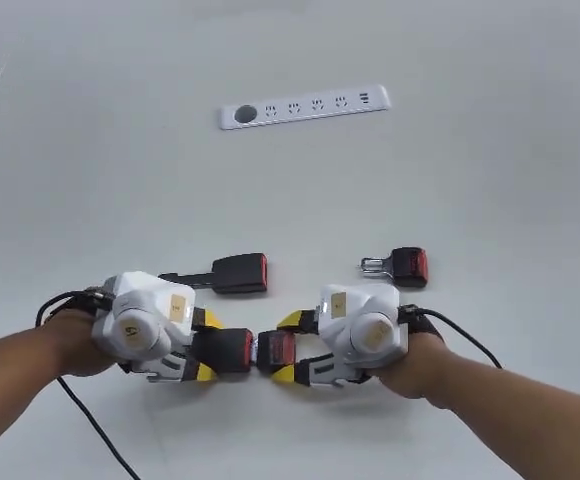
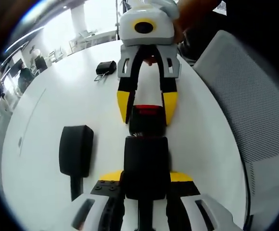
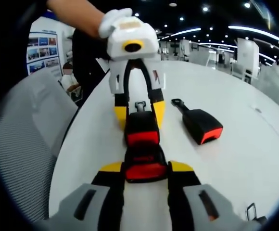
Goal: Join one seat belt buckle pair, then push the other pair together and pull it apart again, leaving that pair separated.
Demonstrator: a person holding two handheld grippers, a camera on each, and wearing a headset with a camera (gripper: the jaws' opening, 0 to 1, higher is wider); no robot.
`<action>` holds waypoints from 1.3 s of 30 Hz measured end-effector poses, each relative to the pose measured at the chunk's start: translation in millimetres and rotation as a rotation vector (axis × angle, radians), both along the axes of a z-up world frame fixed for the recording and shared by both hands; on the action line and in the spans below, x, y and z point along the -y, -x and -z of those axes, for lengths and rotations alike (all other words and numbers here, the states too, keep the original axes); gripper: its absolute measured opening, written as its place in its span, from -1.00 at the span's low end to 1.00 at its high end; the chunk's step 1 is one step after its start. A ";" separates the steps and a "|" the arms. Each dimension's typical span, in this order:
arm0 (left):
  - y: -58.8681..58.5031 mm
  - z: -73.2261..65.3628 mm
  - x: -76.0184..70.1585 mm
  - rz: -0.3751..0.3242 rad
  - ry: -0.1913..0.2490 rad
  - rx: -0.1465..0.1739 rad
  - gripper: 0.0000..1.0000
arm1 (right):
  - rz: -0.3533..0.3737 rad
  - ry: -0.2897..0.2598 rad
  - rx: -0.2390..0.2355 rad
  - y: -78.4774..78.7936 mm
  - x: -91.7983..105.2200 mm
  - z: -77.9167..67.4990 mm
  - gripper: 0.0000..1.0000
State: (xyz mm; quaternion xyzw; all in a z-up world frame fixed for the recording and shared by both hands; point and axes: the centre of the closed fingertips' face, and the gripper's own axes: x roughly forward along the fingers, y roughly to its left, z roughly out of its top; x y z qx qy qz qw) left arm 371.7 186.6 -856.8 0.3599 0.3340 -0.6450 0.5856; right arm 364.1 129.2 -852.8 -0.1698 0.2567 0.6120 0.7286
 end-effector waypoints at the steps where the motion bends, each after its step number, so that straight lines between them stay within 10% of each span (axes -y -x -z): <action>1: -0.2 -0.3 0.4 0.001 0.004 0.000 -0.33 | 0.000 -0.002 0.002 -0.1 0.1 -0.1 -0.34; 39: -1.9 -1.6 0.5 -0.020 0.094 -0.027 -0.33 | 0.052 -0.079 -0.009 -1.0 0.7 -2.0 -0.34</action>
